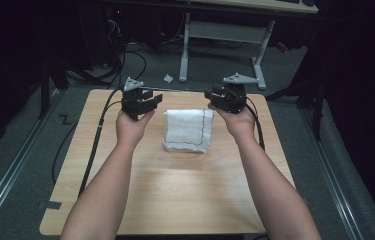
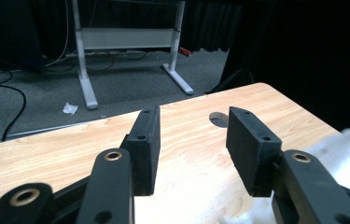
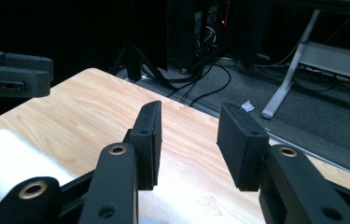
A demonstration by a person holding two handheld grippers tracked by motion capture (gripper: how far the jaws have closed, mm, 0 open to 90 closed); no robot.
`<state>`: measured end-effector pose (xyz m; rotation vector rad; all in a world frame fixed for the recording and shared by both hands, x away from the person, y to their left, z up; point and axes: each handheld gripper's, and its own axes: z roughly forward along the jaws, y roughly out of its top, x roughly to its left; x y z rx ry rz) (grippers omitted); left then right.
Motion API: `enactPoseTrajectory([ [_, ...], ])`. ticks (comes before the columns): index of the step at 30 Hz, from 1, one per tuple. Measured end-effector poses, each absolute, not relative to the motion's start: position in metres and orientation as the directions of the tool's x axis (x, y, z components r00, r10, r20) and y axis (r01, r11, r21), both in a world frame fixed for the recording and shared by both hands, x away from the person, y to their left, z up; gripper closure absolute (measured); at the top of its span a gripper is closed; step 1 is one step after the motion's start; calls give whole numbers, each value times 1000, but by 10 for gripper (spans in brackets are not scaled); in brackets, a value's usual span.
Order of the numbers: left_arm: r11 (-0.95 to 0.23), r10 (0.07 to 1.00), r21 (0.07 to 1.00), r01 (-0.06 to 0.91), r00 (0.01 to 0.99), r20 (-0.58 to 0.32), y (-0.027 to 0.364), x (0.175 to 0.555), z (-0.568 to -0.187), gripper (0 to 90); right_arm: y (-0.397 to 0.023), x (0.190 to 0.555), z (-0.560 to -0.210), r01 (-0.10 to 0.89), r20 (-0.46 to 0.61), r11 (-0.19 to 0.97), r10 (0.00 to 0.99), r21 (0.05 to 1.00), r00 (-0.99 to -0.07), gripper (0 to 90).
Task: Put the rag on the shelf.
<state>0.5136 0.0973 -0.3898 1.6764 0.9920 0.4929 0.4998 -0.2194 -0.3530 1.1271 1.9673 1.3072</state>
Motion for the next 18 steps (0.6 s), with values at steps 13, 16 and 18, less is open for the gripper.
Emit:
enactPoseTrajectory([
  [13, -116, 803, 937, 328, 587, -106, 124, 467, -397, 541, -230, 457, -367, 317, -47, 242, 854, 917, -517, 549],
  [16, -127, 793, 934, 333, 600, -107, 132, 448, -408, 535, -234, 442, -376, 308, -84, 274, 855, 911, -513, 532],
  [18, -144, 783, 930, 339, 614, -103, 136, 432, -420, 530, -236, 431, -384, 310, -95, 288, 852, 906, -515, 512],
])
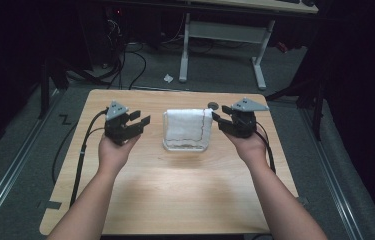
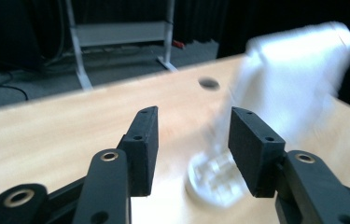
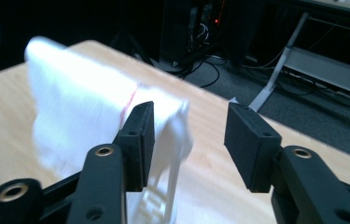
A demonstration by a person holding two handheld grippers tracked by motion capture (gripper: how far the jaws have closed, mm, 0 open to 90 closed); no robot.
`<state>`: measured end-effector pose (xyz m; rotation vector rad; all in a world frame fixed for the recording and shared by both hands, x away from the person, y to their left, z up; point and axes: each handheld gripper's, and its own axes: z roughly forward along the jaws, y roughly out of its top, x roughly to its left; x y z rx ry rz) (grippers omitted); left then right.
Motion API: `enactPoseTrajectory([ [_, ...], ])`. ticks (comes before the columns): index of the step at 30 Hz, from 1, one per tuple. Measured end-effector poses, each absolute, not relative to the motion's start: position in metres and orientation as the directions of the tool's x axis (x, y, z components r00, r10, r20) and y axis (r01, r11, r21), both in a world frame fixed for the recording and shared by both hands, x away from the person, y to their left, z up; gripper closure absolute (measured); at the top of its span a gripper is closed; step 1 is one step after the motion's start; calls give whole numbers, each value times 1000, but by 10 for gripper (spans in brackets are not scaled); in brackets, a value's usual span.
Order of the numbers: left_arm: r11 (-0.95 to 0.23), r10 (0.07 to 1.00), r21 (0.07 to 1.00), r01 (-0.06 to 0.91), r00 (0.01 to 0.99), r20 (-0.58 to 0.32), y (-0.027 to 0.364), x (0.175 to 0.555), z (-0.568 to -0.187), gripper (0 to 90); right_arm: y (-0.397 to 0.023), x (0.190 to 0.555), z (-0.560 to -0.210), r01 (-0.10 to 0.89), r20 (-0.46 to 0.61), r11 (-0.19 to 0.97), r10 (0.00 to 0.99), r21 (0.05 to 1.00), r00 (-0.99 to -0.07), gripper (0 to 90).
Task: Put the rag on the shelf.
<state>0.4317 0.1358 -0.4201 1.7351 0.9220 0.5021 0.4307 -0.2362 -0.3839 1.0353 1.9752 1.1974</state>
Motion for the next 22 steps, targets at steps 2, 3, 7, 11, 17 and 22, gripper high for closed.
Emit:
enactPoseTrajectory([
  [2, -161, 771, 921, 355, 628, -107, 140, 412, -435, 526, -239, 417, -394, 313, -111, 308, 849, 898, -517, 502],
  [3, -169, 764, 914, 368, 635, -115, 143, 402, -444, 524, -240, 409, -399, 309, -118, 314, 847, 898, -518, 497],
  [7, -257, 752, 875, 409, 654, -85, 151, 362, -481, 515, -245, 378, -426, 330, -126, 335, 845, 882, -520, 475],
  [11, -292, 748, 839, 459, 657, -98, 162, 328, -510, 502, -249, 348, -460, 390, -87, 332, 845, 859, -528, 457],
  [17, -309, 728, 815, 490, 674, -129, 164, 299, -525, 504, -260, 302, -518, 459, -58, 327, 860, 826, -507, 494],
  [22, -286, 732, 817, 500, 664, -150, 160, 306, -526, 494, -267, 306, -520, 497, -32, 318, 864, 807, -502, 452],
])
